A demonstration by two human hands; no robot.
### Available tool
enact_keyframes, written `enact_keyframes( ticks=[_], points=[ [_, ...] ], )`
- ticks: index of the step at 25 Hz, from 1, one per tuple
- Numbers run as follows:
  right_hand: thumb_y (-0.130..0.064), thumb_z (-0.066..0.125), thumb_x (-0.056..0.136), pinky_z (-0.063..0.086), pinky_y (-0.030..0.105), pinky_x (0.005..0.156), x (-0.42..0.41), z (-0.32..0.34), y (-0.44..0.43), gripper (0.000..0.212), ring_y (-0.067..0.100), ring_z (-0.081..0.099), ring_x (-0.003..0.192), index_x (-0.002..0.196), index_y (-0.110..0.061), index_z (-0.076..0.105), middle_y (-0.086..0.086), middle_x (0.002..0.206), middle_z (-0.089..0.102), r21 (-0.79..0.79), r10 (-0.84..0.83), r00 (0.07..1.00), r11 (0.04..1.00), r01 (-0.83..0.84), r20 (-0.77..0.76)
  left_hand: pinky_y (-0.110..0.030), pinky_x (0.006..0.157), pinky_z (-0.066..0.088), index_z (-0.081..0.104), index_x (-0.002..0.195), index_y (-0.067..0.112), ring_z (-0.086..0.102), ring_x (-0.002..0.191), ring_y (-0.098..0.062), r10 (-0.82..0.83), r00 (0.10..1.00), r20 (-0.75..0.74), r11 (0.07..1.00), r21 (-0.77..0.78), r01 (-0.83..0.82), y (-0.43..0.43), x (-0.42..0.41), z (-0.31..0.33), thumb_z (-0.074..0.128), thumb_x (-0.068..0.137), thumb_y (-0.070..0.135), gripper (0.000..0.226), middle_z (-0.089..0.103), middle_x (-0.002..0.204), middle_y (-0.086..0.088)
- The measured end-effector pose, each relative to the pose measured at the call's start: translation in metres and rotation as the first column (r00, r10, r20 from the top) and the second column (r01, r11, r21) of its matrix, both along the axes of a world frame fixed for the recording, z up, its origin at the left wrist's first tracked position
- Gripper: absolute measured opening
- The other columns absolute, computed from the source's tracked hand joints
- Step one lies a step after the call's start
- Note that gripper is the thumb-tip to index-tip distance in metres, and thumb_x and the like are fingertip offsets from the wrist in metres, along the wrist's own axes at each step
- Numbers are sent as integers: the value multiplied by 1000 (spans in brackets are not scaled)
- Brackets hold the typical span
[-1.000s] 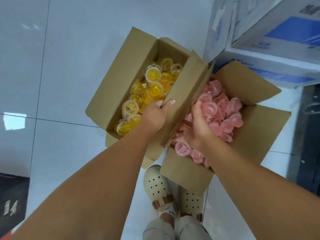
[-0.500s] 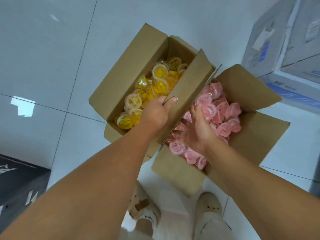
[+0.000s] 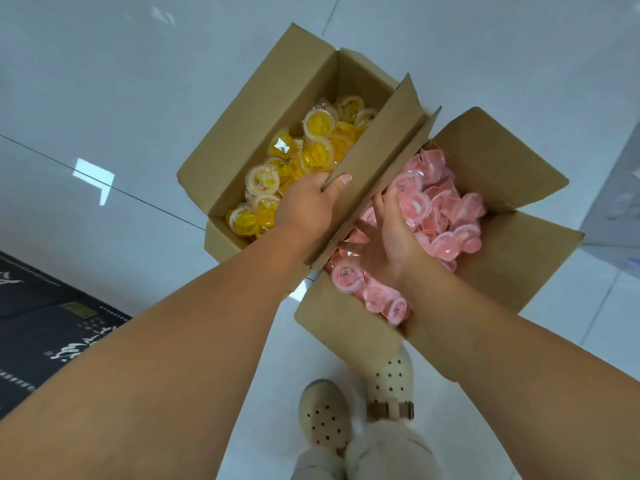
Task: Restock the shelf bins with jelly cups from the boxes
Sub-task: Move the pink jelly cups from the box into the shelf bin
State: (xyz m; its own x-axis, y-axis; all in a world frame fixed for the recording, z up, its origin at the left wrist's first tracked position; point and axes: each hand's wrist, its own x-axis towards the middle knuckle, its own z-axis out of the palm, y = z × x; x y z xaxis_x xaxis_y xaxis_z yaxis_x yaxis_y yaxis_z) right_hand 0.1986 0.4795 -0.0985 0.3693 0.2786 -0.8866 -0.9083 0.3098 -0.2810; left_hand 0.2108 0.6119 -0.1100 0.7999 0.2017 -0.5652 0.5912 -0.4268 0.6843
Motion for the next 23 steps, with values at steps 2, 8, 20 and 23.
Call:
enact_keyframes(
  ticks=[2,8,20,23],
  points=[
    [-76,25,88,43,57,100,21,1,30,64,43,50,124,59,-44,72,11,132,51,18,63,998,998,-63,1,-32,60,32,41,58,21,38,53,-14,50,999,-10,998,32,-50,33,13,2,57,99,39,48,39,51,7],
    [-76,23,88,39,52,107,76,-1,121,59,43,48,127,67,-41,66,-6,99,63,26,177,983,984,-176,-42,-34,61,37,53,62,24,43,53,-15,170,985,-15,985,46,-169,124,53,3,57,99,41,41,48,55,5],
    [-77,36,85,52,49,87,174,-10,290,55,41,49,123,113,-37,61,5,134,52,66,173,979,984,-167,-106,-29,59,29,40,55,25,36,51,-17,280,960,-23,959,41,-279,286,137,10,57,99,40,50,47,62,-12],
    [-76,33,87,52,49,89,197,-15,331,58,40,49,124,105,-33,66,6,128,55,107,225,969,971,-215,-100,-30,59,32,44,59,25,47,60,-19,307,951,-42,950,82,-303,329,156,11,56,99,42,45,48,57,-7]
  ],
)
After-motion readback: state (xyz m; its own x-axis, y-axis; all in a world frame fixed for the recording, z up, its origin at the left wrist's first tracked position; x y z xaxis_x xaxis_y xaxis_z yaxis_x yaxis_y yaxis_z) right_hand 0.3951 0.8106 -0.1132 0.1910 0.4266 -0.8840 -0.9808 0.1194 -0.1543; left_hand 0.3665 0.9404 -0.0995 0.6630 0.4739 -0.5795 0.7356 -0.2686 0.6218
